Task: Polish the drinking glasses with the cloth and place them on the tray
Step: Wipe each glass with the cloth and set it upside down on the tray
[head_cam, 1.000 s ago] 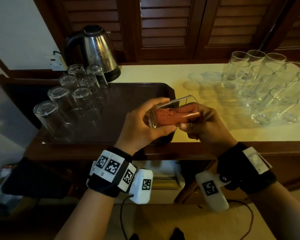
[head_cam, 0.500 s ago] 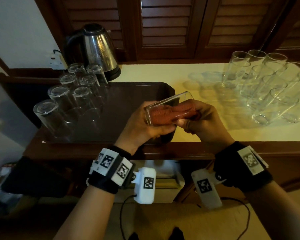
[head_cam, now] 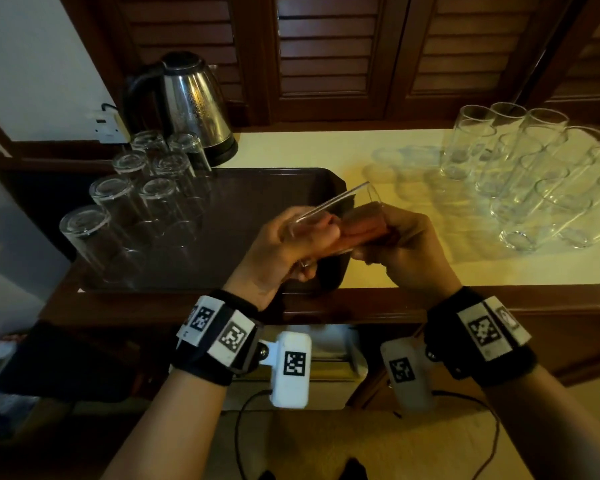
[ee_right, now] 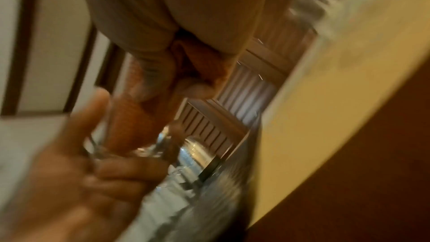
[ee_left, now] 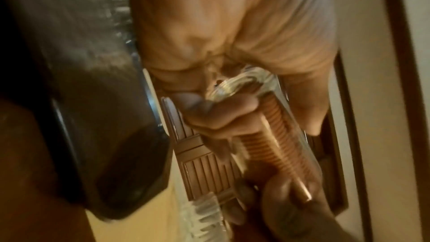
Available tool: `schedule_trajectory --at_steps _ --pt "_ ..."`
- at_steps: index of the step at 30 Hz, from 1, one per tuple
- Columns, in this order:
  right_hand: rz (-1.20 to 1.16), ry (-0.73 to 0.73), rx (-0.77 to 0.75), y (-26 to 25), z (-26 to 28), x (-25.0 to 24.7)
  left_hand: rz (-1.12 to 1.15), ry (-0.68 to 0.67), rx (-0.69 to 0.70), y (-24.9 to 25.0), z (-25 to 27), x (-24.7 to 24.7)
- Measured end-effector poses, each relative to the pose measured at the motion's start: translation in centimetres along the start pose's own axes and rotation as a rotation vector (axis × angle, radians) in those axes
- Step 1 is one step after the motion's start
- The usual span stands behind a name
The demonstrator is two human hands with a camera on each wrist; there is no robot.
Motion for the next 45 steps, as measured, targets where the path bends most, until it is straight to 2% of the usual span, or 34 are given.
schedule_trajectory --at_steps 1,3,7,8,10,13,14,15,17,18,20,21,23,26,27,28,30,33,34,36,39,41,43,45 --pt "0.081 -0.035 -0.026 -0.2 -0.1 0.2 0.093 0.002 -0.026 -0.3 0.0 -0.2" --pt "0.129 -0.046 -0.003 -0.1 -0.2 0.5 0.031 0.02 0.023 0.0 0.1 -0.5" --pt "-0.116 -0.027 0.11 0.3 0.2 1.1 -0.665 0.123 0.293 1.6 0.9 -1.1" --pt "-0.188 -0.009 0.13 0.5 0.4 1.1 -0.747 0.136 0.325 1.6 1.0 -1.1" --pt "-0.255 0.036 0.123 0.7 0.4 1.0 -0.645 0.09 0.26 1.4 0.7 -1.2" --pt "-0.152 0.017 -0.007 0.1 0.1 0.8 -0.077 -0.04 0.016 0.6 0.4 -0.8" --pt "-0.088 -0.02 -0.038 -0.1 -0.1 0.7 0.039 -0.04 -0.018 0.4 0.5 -0.8" --pt "-0.025 -0.054 -0.044 -0.2 -0.2 0.8 0.055 -0.024 -0.017 0.5 0.6 -0.8" --pt "0.045 -0.079 -0.014 -0.2 -0.3 1.0 -0.12 0.029 0.073 1.3 1.1 -1.0" --pt "0.021 -0.078 0.014 0.0 -0.2 1.1 -0.289 0.062 0.154 1.8 1.2 -1.1" --pt "-0.147 -0.069 0.087 0.4 0.0 1.4 -0.657 0.114 0.323 2.5 1.7 -1.1" --pt "-0.233 -0.062 0.114 0.6 0.1 1.6 -0.76 0.134 0.374 2.4 1.8 -0.9" --pt "-0.291 -0.037 0.116 0.7 0.1 1.4 -0.691 0.143 0.316 1.8 1.7 -0.7" --pt "-0.167 -0.019 0.022 0.4 0.1 0.9 -0.057 -0.011 0.05 0.2 1.6 0.0" --pt "-0.092 -0.043 0.0 0.3 0.1 0.8 0.073 -0.027 0.004 -0.2 1.7 0.0" --pt "-0.005 -0.074 -0.002 0.2 0.1 0.8 0.092 -0.021 -0.003 -0.3 1.7 -0.2" --pt "0.076 -0.123 0.036 0.2 0.1 1.0 -0.092 0.014 0.073 0.4 1.9 -0.3" --pt "-0.119 -0.09 0.121 0.7 0.2 1.3 -0.589 0.068 0.292 1.6 2.1 -0.3" --pt "-0.191 -0.058 0.129 0.8 0.4 1.3 -0.692 0.082 0.333 1.6 2.1 -0.2" --pt "-0.234 -0.031 0.076 0.7 0.5 1.4 -0.66 0.096 0.28 1.3 2.1 -0.2" --pt "-0.149 -0.06 -0.01 0.4 0.5 1.2 -0.145 0.036 0.059 0.2 2.1 0.0" --pt "-0.067 -0.083 -0.022 0.3 0.2 1.3 -0.031 0.04 0.029 0.1 2.3 -0.4" --pt "-0.012 -0.088 -0.015 0.1 0.0 1.8 -0.208 0.079 0.102 0.7 2.6 -0.9" --pt "-0.109 -0.076 0.043 0.0 0.0 2.2 -0.589 0.139 0.226 1.6 2.9 -1.3"
Point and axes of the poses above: each hand's wrist, its own z-axis away from the middle knuckle, its own x-axis out of the palm, y = z × x, the point moved 4 cm from there along -z, towards the middle knuckle, and after that the axes turned 13 degrees about -y, right-handed, at the moved point
